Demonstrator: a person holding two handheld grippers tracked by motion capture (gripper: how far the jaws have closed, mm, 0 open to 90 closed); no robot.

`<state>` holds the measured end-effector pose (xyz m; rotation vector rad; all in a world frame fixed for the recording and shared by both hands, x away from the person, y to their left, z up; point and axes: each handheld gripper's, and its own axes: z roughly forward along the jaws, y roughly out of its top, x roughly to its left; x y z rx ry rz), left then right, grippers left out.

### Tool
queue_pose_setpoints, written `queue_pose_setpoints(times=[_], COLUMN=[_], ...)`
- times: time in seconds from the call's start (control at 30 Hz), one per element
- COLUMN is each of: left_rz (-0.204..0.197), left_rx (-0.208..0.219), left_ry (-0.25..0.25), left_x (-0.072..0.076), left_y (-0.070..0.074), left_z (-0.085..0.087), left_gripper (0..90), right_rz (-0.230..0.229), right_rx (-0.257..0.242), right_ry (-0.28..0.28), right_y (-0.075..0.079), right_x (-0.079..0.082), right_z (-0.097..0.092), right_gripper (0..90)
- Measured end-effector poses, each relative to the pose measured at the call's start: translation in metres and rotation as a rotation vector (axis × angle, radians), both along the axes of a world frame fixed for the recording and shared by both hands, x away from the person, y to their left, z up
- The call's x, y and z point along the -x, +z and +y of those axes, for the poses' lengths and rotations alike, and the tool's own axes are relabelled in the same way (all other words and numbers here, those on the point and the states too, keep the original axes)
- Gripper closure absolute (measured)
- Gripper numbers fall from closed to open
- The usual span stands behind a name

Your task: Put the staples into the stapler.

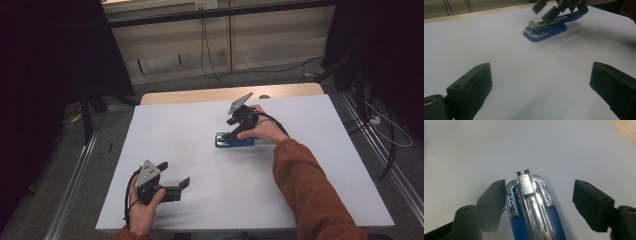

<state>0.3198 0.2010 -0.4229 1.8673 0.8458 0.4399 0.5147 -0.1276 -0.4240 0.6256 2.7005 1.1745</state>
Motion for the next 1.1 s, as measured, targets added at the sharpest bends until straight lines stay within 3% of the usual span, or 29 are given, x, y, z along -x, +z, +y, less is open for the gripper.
queue_pose_setpoints(times=[0.07, 0.13, 0.4, 0.6, 0.8, 0.87, 1.1], left_rz=[0.0, -0.003, 0.001, 0.003, 0.001, -0.001, 0.002], left_rx=[-0.001, -0.002, -0.002, -0.003, -0.006, -0.008, -0.006], left_ry=[0.003, 0.014, 0.018, 0.023, 0.023, 0.019, 0.022], left_x=[0.0, 0.0, 0.0, 0.0, 0.001, 0.001, 0.0], left_y=[0.0, 0.0, -0.001, 0.0, 0.0, 0.0, -0.001], left_z=[0.0, 0.0, 0.002, 0.003, 0.002, 0.002, 0.001], left_gripper=[4.4, 4.2, 4.2, 4.2, 4.2, 4.2, 4.2], right_rz=[-0.002, -0.007, 0.011, 0.029, -0.006, -0.015, -0.072], right_rx=[-0.018, -0.026, -0.09, -0.087, -0.124, -0.157, -0.19], right_ry=[-0.044, -0.069, -0.145, -0.205, -0.294, -0.331, -0.378], right_y=[0.001, 0.003, 0.006, 0.005, 0.007, 0.008, 0.014], right_x=[0.002, 0.004, 0.011, 0.017, 0.026, 0.028, 0.036], right_z=[-0.002, -0.004, -0.013, -0.017, -0.025, -0.029, -0.037], right_gripper=[18.0, 19.6, 10.2, 8.8, 4.8, 5.3, 4.8])
